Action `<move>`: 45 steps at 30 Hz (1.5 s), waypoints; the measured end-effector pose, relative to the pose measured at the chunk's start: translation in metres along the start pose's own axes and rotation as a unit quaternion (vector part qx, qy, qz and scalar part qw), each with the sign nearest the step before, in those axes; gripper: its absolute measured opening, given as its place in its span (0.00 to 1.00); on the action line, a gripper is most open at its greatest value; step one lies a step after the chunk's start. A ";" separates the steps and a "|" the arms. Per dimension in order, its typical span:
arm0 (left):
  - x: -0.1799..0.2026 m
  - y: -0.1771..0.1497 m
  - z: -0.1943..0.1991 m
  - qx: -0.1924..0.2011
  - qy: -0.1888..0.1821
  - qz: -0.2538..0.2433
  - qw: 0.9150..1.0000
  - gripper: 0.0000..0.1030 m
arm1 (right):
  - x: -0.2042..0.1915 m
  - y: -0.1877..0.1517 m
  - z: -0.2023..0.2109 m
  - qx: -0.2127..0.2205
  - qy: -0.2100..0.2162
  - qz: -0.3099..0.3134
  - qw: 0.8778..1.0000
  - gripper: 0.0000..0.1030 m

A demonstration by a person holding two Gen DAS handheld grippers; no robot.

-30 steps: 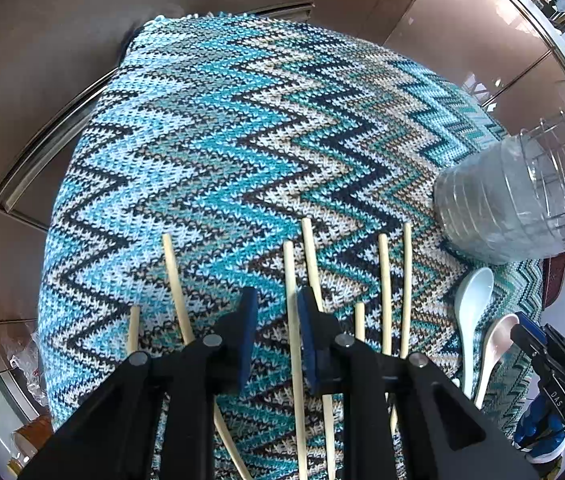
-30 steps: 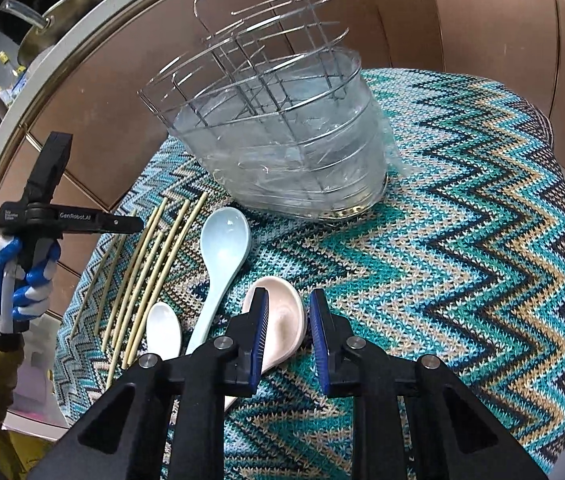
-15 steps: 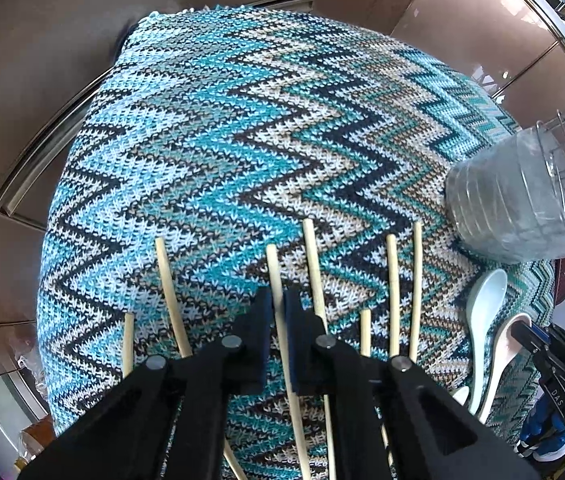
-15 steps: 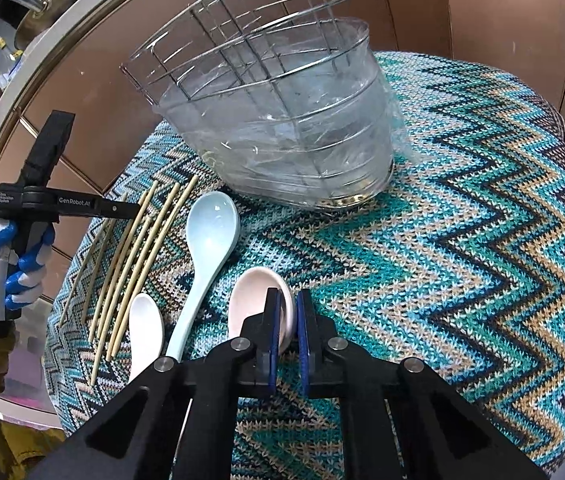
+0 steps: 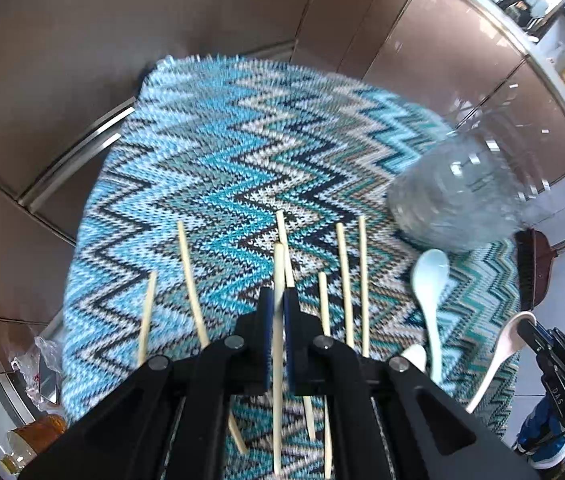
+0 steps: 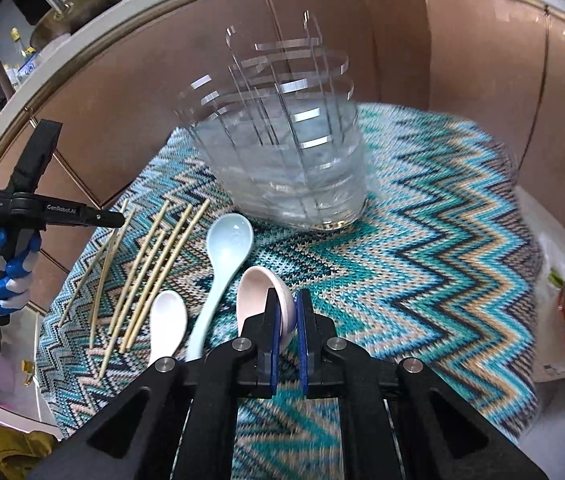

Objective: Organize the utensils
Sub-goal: 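Lift the pink spoon and chopstick and carry both over the wire holder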

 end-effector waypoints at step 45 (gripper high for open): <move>0.126 0.090 0.247 0.289 -0.112 -0.042 0.950 0.04 | -0.060 0.129 0.186 0.290 -0.183 0.024 0.939 0.07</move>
Point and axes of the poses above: each gripper's, at about its wrist camera, not at the fingertips, and z roughly against the way its jaws point, x to its right, y to its top, the point moved 7 cm from there along -z, roughly the way its jaws point, and after that the axes turned 1 degree about -x, right-handed, at the moved point
